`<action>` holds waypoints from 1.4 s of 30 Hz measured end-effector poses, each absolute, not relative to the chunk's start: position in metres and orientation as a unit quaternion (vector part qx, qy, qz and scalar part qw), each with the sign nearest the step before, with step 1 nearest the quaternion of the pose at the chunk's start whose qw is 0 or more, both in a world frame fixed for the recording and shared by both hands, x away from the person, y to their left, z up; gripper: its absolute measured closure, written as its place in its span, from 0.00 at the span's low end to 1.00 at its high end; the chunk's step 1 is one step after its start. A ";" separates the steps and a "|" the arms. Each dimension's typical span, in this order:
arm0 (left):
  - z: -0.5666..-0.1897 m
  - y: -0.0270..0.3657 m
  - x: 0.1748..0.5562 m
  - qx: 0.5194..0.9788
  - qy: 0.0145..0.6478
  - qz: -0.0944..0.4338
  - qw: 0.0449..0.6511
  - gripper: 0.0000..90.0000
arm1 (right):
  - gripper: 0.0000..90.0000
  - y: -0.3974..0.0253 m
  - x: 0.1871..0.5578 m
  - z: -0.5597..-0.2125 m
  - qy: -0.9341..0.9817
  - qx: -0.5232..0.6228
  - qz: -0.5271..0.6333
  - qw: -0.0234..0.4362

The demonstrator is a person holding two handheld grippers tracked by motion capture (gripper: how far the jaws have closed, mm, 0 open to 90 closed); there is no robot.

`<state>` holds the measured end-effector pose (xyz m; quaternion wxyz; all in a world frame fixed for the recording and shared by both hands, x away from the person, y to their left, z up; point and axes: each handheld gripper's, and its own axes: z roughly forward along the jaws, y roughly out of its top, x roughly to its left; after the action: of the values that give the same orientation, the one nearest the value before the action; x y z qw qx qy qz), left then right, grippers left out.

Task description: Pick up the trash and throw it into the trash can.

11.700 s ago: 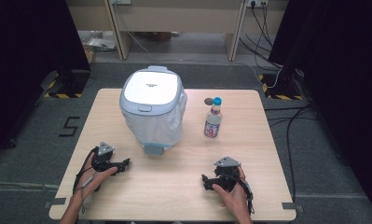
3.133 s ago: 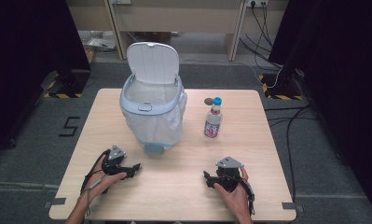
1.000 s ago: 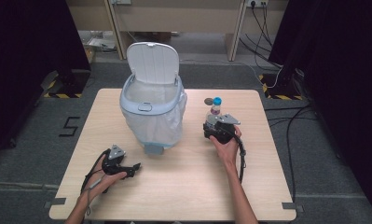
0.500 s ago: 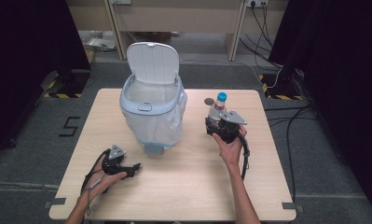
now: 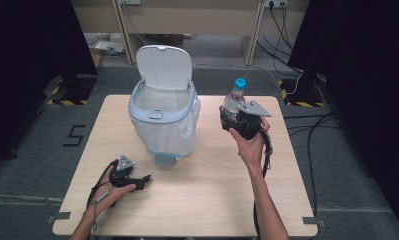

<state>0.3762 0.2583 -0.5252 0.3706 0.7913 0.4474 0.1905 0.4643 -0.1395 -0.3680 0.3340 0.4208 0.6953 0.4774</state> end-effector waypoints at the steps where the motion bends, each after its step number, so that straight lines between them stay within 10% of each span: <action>1: -0.525 0.258 0.376 0.791 0.447 0.190 0.370 0.16 | 0.31 -0.139 0.464 -0.363 0.695 0.420 0.479 0.333; 42: -0.524 0.259 0.376 0.794 0.446 0.188 0.366 0.16 | 0.31 -0.013 0.467 -0.232 0.755 0.296 0.515 0.278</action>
<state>0.3761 0.2586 -0.5244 0.3662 0.7944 0.4465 0.1883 0.4671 -0.0126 -0.2316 0.2776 0.2958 0.7551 0.5151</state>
